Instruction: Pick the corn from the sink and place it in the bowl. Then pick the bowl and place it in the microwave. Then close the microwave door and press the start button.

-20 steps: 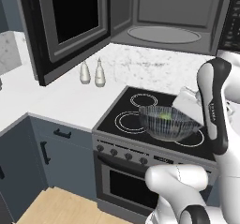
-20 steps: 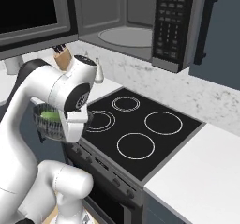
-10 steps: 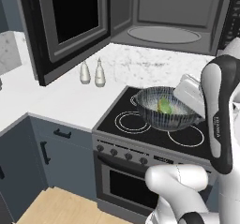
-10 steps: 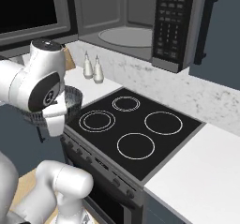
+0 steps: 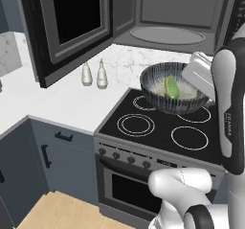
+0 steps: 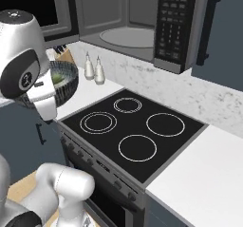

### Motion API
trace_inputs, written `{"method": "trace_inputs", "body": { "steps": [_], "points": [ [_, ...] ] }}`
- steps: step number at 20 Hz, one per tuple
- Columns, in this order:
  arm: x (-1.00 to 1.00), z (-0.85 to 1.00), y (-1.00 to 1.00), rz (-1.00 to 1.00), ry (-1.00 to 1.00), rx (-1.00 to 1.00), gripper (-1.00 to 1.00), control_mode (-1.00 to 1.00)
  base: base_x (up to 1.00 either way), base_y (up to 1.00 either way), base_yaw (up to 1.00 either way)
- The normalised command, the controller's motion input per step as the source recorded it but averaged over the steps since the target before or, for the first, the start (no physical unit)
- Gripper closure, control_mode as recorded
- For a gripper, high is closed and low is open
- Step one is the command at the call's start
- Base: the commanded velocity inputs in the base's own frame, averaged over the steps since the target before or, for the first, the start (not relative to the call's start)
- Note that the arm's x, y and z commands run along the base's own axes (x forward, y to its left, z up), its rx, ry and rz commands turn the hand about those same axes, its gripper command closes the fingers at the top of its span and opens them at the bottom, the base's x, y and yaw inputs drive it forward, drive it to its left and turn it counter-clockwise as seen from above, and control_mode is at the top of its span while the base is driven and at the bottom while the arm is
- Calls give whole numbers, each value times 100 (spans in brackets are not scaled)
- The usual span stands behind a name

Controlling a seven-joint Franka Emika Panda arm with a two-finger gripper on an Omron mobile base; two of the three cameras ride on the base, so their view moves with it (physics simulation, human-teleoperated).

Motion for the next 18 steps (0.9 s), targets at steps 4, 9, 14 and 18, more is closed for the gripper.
{"method": "trace_inputs", "body": {
  "steps": [4,9,14,18],
  "points": [
    [0,21,0,-8,-30,-3,100,-100,0,0,0],
    [10,11,0,-18,-26,0,100,-100,0,0,0],
    [17,37,0,-19,1,0,100,-100,0,0,0],
    [9,58,-6,-7,12,2,100,-100,0,0,0]
  ]
}}
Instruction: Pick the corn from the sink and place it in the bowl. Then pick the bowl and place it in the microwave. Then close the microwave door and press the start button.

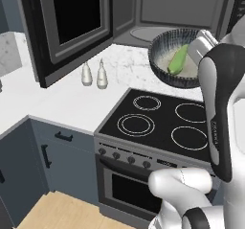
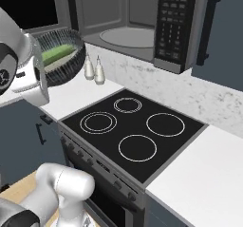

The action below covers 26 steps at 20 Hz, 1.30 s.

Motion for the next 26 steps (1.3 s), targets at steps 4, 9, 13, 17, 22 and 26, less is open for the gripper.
{"method": "trace_inputs", "body": {
  "steps": [4,9,13,17,22,26],
  "points": [
    [22,51,-11,-2,15,3,100,-100,0,0,0],
    [41,14,-12,0,1,0,100,-100,0,0,0],
    [73,0,-2,-5,-2,0,100,-100,0,0,0],
    [62,0,-6,-10,-2,0,100,-100,0,0,0],
    [32,0,-3,-15,-15,0,100,-100,0,0,0],
    [19,0,0,-17,-23,0,100,-100,0,0,0]
  ]
}}
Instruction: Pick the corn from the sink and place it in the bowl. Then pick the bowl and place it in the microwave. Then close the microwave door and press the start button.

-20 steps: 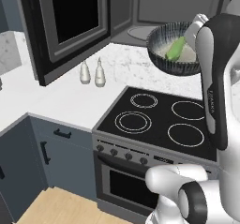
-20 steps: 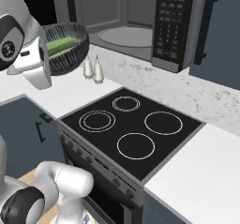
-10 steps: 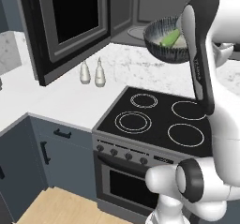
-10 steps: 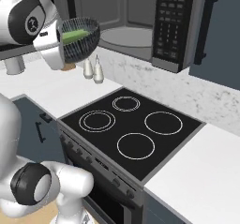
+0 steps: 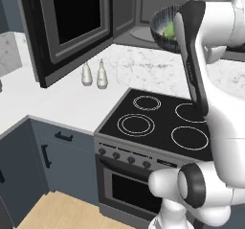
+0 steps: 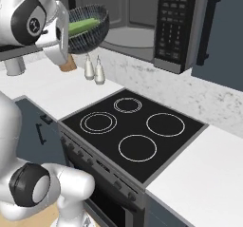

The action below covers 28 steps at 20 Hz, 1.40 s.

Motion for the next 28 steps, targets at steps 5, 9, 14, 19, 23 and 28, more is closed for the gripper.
{"method": "trace_inputs", "body": {
  "steps": [5,9,14,19,23,28],
  "points": [
    [25,0,-4,-15,-16,1,100,-100,0,0,0],
    [37,0,-8,-8,0,10,100,-100,0,0,0],
    [43,0,-10,-1,0,6,100,-100,0,0,0],
    [54,0,-15,0,0,4,100,-100,0,0,0],
    [64,0,-18,0,2,1,100,-100,0,0,0],
    [61,0,-14,0,1,0,100,-100,0,0,0]
  ]
}}
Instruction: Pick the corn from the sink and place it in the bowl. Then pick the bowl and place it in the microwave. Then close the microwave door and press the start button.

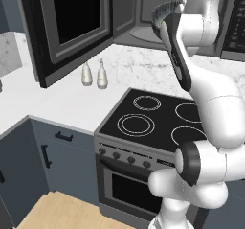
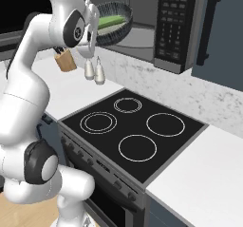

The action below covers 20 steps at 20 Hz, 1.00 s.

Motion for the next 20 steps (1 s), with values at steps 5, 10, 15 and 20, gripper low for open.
{"method": "trace_inputs", "body": {
  "steps": [5,10,15,20],
  "points": [
    [61,0,-9,0,4,2,100,-100,0,0,0],
    [50,-1,-18,0,0,8,100,-100,0,0,0],
    [40,-15,-14,0,0,3,100,-100,0,0,0],
    [34,-20,0,0,0,0,100,-100,0,0,0]
  ]
}}
